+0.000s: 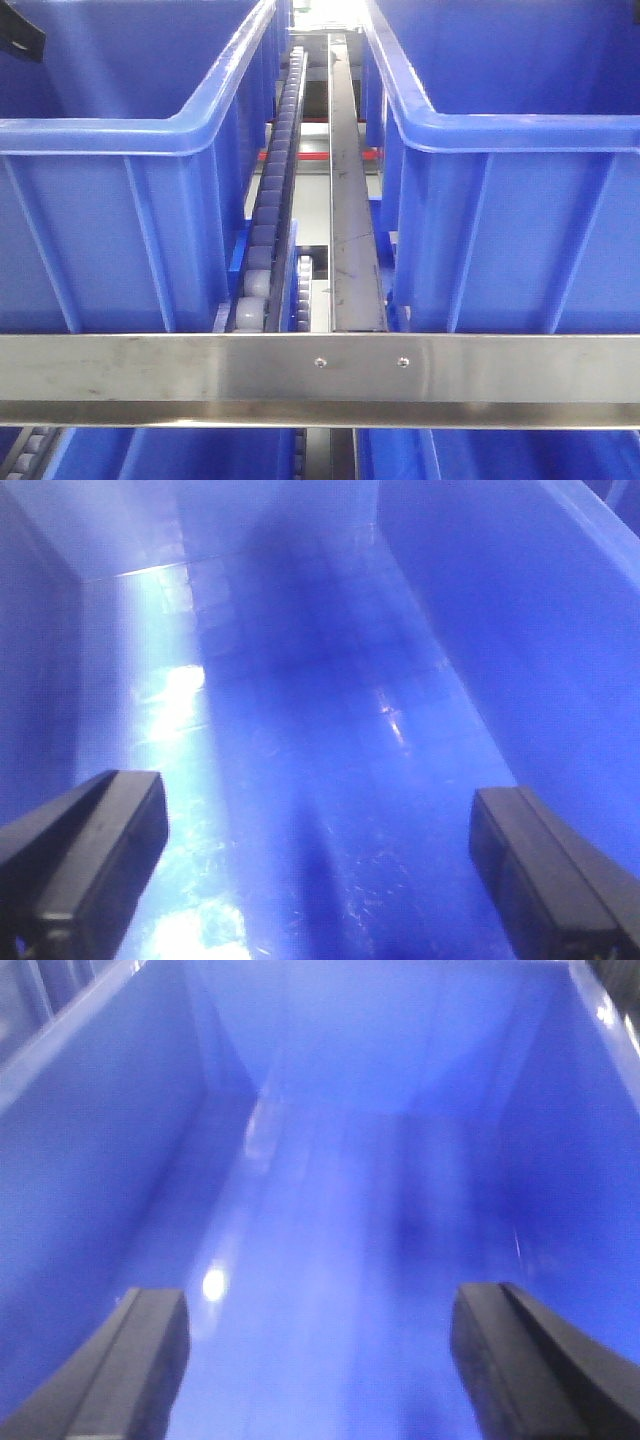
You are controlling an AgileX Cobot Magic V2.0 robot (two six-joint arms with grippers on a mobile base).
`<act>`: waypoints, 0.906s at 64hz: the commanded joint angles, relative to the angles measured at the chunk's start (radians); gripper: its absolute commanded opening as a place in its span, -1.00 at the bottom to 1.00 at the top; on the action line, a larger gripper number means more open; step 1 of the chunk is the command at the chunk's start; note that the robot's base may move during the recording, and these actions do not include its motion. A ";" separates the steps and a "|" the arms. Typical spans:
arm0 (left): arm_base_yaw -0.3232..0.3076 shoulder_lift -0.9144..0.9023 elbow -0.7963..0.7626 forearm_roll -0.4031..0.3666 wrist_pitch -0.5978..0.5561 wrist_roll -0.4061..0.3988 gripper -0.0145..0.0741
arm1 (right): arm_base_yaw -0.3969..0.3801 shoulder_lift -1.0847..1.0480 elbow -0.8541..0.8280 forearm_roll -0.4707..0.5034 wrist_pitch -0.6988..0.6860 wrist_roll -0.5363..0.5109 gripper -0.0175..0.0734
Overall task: Pick and sort blue part to right shelf
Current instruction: 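Lower the right-held bottle into a blue bin and open the right gripper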
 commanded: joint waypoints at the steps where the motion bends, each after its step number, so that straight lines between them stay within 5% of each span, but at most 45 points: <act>1: -0.007 -0.019 -0.038 -0.003 -0.076 -0.008 0.88 | -0.005 -0.013 -0.038 -0.010 -0.076 -0.006 0.75; 15: -0.004 -0.031 -0.039 0.027 -0.071 -0.006 0.61 | -0.005 -0.035 -0.041 0.005 -0.073 -0.006 0.59; 29: -0.004 -0.062 -0.039 0.023 -0.066 -0.008 -0.33 | -0.005 -0.083 -0.041 0.020 -0.060 -0.006 -0.53; 41: -0.004 -0.068 -0.039 -0.131 -0.076 -0.012 -0.36 | -0.005 -0.099 -0.041 0.022 -0.088 -0.002 -0.45; 58: 0.040 -0.104 -0.039 -0.112 -0.058 -0.012 -0.37 | -0.005 -0.125 -0.039 0.047 -0.090 -0.002 -0.45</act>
